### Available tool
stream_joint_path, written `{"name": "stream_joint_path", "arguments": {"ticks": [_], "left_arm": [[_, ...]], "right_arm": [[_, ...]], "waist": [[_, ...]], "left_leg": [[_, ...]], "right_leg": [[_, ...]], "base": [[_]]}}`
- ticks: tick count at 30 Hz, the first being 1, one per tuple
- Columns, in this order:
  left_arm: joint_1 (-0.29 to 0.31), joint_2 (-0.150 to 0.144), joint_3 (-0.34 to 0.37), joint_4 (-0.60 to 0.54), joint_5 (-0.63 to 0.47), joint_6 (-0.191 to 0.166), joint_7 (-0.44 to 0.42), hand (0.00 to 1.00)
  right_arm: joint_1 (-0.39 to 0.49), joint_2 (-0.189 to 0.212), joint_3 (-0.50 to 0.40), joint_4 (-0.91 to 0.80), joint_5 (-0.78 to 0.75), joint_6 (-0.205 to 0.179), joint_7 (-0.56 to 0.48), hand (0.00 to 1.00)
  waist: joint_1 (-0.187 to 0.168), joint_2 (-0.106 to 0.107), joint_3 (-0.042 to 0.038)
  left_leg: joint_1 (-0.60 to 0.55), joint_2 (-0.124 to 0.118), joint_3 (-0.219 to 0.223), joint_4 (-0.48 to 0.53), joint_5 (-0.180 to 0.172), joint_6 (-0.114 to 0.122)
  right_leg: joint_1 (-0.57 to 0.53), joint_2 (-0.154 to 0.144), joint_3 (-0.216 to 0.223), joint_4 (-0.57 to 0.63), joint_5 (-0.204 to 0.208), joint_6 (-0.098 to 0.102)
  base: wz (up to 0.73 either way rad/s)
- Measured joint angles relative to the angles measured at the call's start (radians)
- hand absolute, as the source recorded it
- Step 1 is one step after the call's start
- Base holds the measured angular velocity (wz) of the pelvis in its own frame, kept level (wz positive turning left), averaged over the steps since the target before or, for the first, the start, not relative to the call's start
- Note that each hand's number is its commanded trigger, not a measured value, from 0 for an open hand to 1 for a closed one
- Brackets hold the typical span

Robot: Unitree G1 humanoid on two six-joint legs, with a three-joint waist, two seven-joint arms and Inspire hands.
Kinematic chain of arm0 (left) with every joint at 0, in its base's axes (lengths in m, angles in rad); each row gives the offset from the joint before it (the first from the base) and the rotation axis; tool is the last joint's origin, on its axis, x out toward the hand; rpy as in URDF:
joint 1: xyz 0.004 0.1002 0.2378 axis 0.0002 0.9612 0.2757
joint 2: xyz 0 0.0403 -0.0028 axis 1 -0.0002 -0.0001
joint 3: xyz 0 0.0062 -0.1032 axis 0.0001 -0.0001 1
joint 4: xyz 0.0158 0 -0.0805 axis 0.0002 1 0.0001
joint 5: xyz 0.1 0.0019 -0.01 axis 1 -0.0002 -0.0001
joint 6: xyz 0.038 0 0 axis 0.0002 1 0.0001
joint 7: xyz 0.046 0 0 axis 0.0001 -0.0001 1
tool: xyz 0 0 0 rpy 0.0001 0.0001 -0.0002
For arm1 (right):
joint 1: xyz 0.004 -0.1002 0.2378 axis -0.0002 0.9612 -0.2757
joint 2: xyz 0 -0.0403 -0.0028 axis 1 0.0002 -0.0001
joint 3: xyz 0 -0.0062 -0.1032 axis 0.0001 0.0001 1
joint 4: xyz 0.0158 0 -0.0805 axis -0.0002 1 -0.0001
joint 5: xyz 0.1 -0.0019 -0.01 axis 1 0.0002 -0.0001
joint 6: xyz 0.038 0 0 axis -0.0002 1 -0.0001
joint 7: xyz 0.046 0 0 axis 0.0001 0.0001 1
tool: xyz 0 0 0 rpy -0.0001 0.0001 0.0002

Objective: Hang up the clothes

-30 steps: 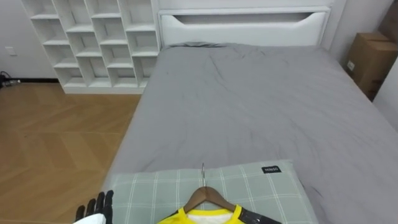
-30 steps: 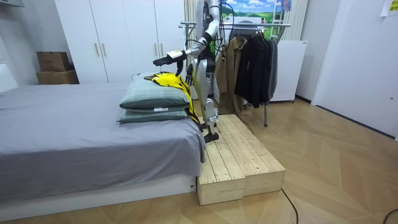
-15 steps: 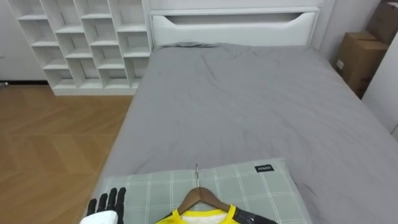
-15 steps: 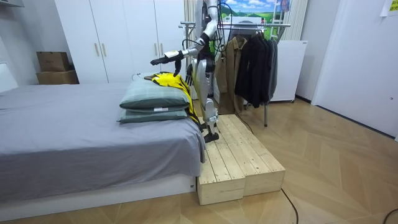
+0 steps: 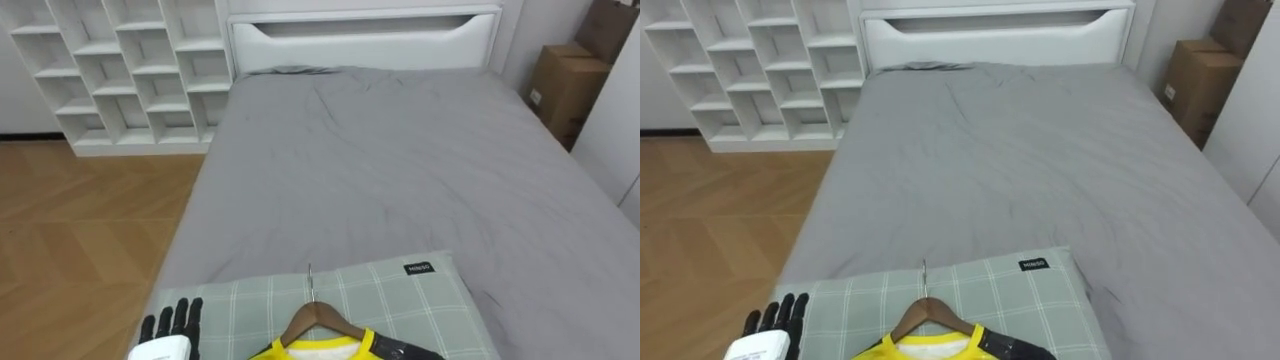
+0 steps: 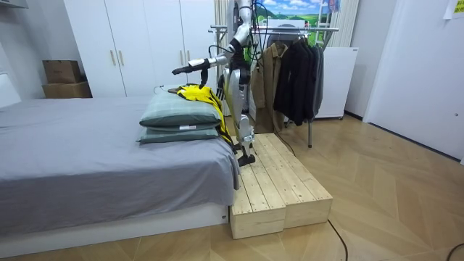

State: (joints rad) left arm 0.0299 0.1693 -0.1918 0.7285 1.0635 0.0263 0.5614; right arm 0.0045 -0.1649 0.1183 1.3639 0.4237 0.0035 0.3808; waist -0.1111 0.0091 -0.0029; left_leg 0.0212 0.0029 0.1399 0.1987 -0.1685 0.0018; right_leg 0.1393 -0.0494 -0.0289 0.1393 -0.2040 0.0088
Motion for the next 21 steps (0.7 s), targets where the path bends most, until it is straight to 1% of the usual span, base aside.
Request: {"name": "stream_joint_path", "arguments": {"ticks": [3,5,6,8,10,11,14,21], "left_arm": [[-0.033,-0.005,-0.007,-0.002,0.047,0.002,-0.006,0.00],[-0.060,-0.013,-0.007,-0.002,0.083,0.001,-0.006,0.00],[-0.066,-0.015,-0.007,-0.002,0.089,0.000,-0.007,0.00],[-0.089,-0.030,-0.007,-0.002,0.089,-0.005,-0.007,0.00],[-0.098,-0.037,-0.009,-0.002,0.087,-0.006,-0.007,0.00],[-0.102,-0.040,-0.011,-0.002,0.086,-0.008,-0.007,0.00],[-0.104,-0.040,-0.010,0.000,0.082,-0.011,-0.006,0.00],[-0.105,-0.040,-0.011,0.002,0.084,-0.012,-0.007,0.00]], "right_arm": [[0.000,-0.001,-0.001,0.000,0.001,0.000,0.000,0.00],[0.000,-0.001,-0.001,-0.001,0.001,-0.002,-0.001,0.00],[0.000,-0.001,-0.001,-0.001,0.002,-0.002,-0.001,0.00],[0.000,-0.001,-0.001,-0.001,0.002,-0.002,-0.001,0.00],[-0.001,0.000,0.001,-0.002,0.006,-0.003,0.000,0.00],[-0.002,0.001,0.001,-0.003,0.007,-0.003,0.000,0.00],[-0.005,0.002,-0.002,-0.013,0.001,-0.003,0.000,0.00],[-0.018,0.002,-0.002,-0.013,0.000,-0.002,0.000,0.00]], "waist": [[0.000,0.005,0.0012],[0.001,0.008,-0.0007],[0.001,0.009,-0.0012],[0.001,0.010,-0.0010],[-0.001,0.009,-0.0004],[-0.008,0.008,0.0007],[-0.024,0.010,0.0011],[-0.042,0.010,0.0045]], "left_leg": [[-0.001,0.000,0.002,-0.001,0.000,0.000],[-0.001,0.002,0.009,-0.002,0.000,0.000],[-0.001,0.002,0.012,-0.002,0.000,0.000],[-0.001,0.003,0.021,-0.005,0.000,0.000],[-0.001,0.003,0.024,-0.007,0.000,0.000],[-0.002,0.003,0.025,-0.009,0.000,0.000],[-0.019,0.003,0.025,-0.009,0.000,0.000],[-0.039,0.003,0.029,-0.008,0.001,0.001]], "right_leg": [[-0.002,0.000,0.003,0.000,0.000,0.000],[-0.006,0.001,0.012,0.001,0.000,0.000],[-0.008,0.001,0.015,0.001,0.000,0.000],[-0.014,0.001,0.025,0.004,0.000,0.000],[-0.017,0.001,0.028,0.004,0.001,0.000],[-0.019,0.001,0.028,0.004,0.001,0.000],[-0.037,0.001,0.029,0.009,0.001,0.000],[-0.059,0.000,0.032,0.011,0.001,0.000]], "base": [[-0.01],[-0.09],[-0.13],[-0.12],[-0.06],[0.00],[0.00],[0.00]]}}
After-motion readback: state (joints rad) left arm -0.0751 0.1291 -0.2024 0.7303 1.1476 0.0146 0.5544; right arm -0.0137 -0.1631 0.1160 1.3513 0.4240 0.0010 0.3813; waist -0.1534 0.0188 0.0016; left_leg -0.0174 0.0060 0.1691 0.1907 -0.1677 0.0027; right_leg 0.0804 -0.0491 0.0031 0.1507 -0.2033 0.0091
